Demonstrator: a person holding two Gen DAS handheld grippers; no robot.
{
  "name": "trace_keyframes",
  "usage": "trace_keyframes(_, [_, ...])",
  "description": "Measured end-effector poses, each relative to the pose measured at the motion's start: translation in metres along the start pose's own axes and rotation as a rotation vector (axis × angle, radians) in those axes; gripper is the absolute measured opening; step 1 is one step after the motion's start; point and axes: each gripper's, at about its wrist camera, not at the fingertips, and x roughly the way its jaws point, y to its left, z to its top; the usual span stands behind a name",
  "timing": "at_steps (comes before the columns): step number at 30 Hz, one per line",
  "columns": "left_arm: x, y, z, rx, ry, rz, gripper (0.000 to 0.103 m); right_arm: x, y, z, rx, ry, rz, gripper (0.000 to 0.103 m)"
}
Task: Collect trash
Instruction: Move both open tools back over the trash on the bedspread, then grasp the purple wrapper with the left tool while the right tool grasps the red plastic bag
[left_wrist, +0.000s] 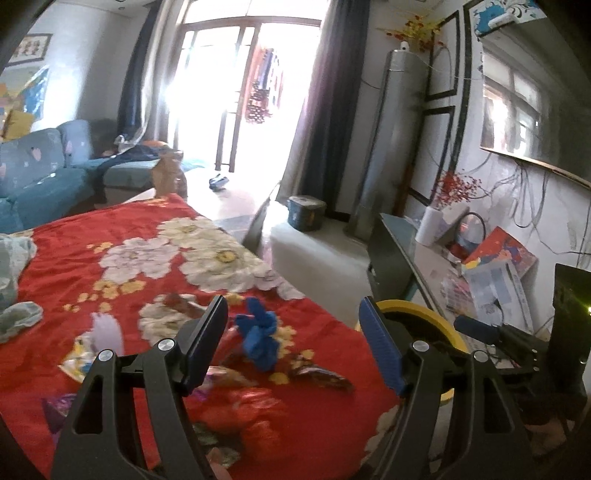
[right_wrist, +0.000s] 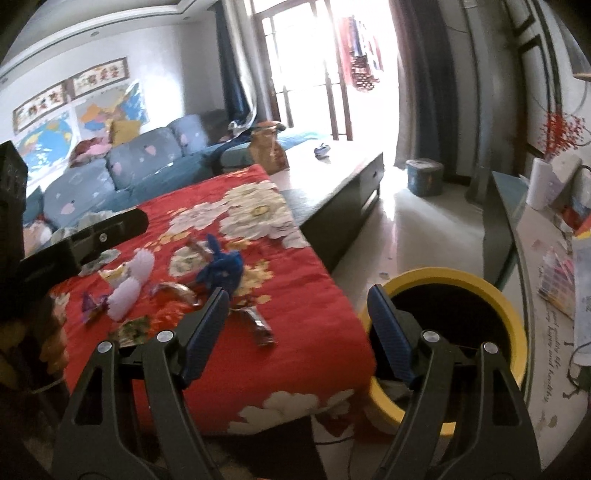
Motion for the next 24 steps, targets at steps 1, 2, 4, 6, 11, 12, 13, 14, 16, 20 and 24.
trace_keyframes(1, [-0.001, 0.003, 0.000, -0.002, -0.001, 0.007, 0.071, 0.001, 0.005, 0.000, -0.008, 0.005, 0.009, 0.069])
trace_keyframes(2, [-0.003, 0.007, -0.001, -0.003, -0.003, 0.017, 0.071, 0.003, 0.008, 0.000, -0.015, 0.008, 0.016, 0.069])
trace_keyframes(4, [-0.007, 0.016, -0.001, -0.010, -0.004, 0.035, 0.071, 0.006, 0.021, 0.000, -0.035, 0.018, 0.038, 0.069])
trace_keyframes(6, [-0.010, 0.024, -0.002, -0.016, -0.006, 0.049, 0.071, 0.010, 0.032, 0.000, -0.053, 0.025, 0.055, 0.069])
trace_keyframes(11, [-0.016, 0.046, -0.002, -0.033, -0.004, 0.086, 0.071, 0.016, 0.056, -0.002, -0.095, 0.046, 0.097, 0.069])
trace_keyframes(12, [-0.019, 0.051, -0.002, -0.035, -0.004, 0.095, 0.071, 0.018, 0.062, -0.004, -0.105, 0.052, 0.105, 0.069])
trace_keyframes(13, [-0.019, 0.054, -0.001, -0.037, -0.003, 0.100, 0.071, 0.020, 0.066, -0.005, -0.112, 0.056, 0.111, 0.069])
trace_keyframes(14, [-0.021, 0.059, -0.001, -0.040, -0.003, 0.109, 0.071, 0.022, 0.070, -0.005, -0.119, 0.061, 0.117, 0.069])
trace_keyframes(16, [-0.024, 0.064, -0.002, -0.040, -0.002, 0.123, 0.071, 0.027, 0.079, -0.008, -0.133, 0.078, 0.129, 0.069])
trace_keyframes(20, [-0.033, 0.080, -0.005, -0.055, -0.001, 0.156, 0.071, 0.035, 0.089, -0.012, -0.139, 0.106, 0.146, 0.069])
trace_keyframes(24, [-0.038, 0.093, -0.010, -0.069, 0.009, 0.181, 0.071, 0.044, 0.096, -0.014, -0.139, 0.128, 0.155, 0.069])
